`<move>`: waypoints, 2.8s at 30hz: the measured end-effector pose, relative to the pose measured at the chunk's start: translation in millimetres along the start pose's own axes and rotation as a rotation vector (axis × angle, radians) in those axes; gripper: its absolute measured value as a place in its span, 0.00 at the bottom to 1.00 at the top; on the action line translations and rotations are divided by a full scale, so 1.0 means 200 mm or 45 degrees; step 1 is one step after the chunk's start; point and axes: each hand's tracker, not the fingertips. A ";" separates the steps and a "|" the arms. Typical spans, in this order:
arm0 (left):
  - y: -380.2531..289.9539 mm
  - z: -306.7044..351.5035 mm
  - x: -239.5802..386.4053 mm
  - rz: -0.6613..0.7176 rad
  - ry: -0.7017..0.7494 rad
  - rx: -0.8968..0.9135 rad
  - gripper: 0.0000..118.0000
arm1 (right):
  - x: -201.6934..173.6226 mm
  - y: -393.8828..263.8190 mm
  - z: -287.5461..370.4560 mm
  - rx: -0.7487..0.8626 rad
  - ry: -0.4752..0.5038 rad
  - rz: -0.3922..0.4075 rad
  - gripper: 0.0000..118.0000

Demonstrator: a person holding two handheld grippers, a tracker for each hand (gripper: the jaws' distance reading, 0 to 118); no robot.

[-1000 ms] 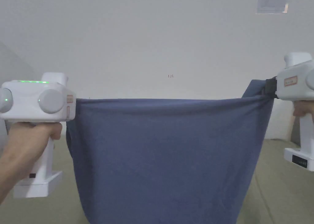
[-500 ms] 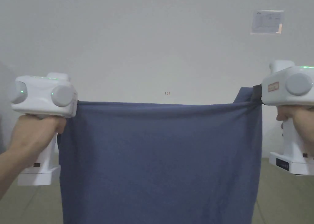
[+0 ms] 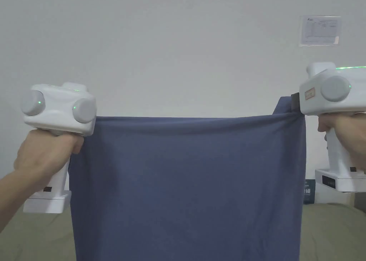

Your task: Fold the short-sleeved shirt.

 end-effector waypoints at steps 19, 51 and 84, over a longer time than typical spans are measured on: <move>0.04 -0.77 0.30 -0.006 0.190 0.037 0.02 | -0.18 0.02 -0.77 -0.011 -0.083 0.018 0.02; -2.15 0.39 0.01 -0.072 -0.252 -0.698 0.02 | 0.11 -2.41 0.64 -0.775 0.103 -0.359 0.02; -2.51 0.85 -0.20 0.027 -0.340 -0.820 0.16 | 0.18 -2.78 1.20 -0.947 -0.003 -0.368 0.71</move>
